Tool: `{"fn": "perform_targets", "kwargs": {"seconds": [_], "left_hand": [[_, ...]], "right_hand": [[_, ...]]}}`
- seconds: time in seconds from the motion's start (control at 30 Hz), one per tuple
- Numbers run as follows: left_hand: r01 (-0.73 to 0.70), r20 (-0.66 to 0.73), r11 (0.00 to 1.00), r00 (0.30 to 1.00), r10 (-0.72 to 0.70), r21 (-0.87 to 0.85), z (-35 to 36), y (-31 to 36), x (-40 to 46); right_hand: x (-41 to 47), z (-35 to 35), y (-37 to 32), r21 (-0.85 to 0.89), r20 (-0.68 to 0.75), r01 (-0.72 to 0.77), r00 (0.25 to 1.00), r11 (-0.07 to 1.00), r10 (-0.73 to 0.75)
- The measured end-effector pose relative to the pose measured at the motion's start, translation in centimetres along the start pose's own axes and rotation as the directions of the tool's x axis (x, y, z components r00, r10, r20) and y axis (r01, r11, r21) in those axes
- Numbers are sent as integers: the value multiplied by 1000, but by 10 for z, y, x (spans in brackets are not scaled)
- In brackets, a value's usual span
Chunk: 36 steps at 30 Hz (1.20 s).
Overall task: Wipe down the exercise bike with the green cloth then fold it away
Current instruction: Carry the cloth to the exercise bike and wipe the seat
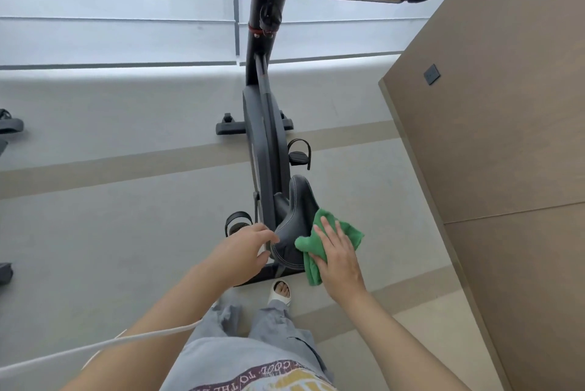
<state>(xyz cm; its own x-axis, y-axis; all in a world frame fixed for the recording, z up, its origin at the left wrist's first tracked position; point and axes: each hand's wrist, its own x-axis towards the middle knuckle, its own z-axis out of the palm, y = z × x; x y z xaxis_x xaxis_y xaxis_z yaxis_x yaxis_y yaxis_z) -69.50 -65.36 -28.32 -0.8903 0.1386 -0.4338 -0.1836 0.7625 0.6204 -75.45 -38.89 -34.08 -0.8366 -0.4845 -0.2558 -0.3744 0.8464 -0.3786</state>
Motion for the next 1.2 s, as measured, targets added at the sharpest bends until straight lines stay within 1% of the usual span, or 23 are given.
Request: {"fn": "perform_targets", "kwargs": {"seconds": [0.1,0.23,0.3,0.37,0.47,0.63,0.8,0.93,1.03,1.13,1.2], "left_hand": [[-17,36,1000,999,17,12,10,-2,7],[1,73,999,997,-4,37,20,-4,10],[20,90,999,996,-24,39,25,-7,10],[37,118,998,992,-42,42,29,-10,10],[51,144,996,988,-60,67,34,-9,6],[76,138,994,987,-86,74,38,-4,7],[99,144,987,983,-117,127,37,1,7],[111,128,987,984,-126,115,34,10,7],[106,111,986,986,-120,128,36,14,10],[103,137,987,983,-119,121,38,14,9],[105,146,989,982,-119,105,39,12,8]], "right_hand": [[-15,3,9,-17,24,-21,999,1000,22],[23,2,-14,-78,16,-192,981,978,194],[57,-2,-27,-115,14,-246,968,963,249],[93,-5,-35,-117,23,-253,966,960,257],[136,-7,-45,-16,30,-226,974,974,227],[164,-8,-39,88,37,-197,980,976,195],[138,-9,-26,147,89,-187,981,971,175],[86,-17,3,27,47,-89,995,996,88],[45,-16,30,13,47,-31,998,999,30],[20,-12,42,-20,85,-19,996,1000,21],[16,-9,33,-57,98,-58,993,997,63]]}}
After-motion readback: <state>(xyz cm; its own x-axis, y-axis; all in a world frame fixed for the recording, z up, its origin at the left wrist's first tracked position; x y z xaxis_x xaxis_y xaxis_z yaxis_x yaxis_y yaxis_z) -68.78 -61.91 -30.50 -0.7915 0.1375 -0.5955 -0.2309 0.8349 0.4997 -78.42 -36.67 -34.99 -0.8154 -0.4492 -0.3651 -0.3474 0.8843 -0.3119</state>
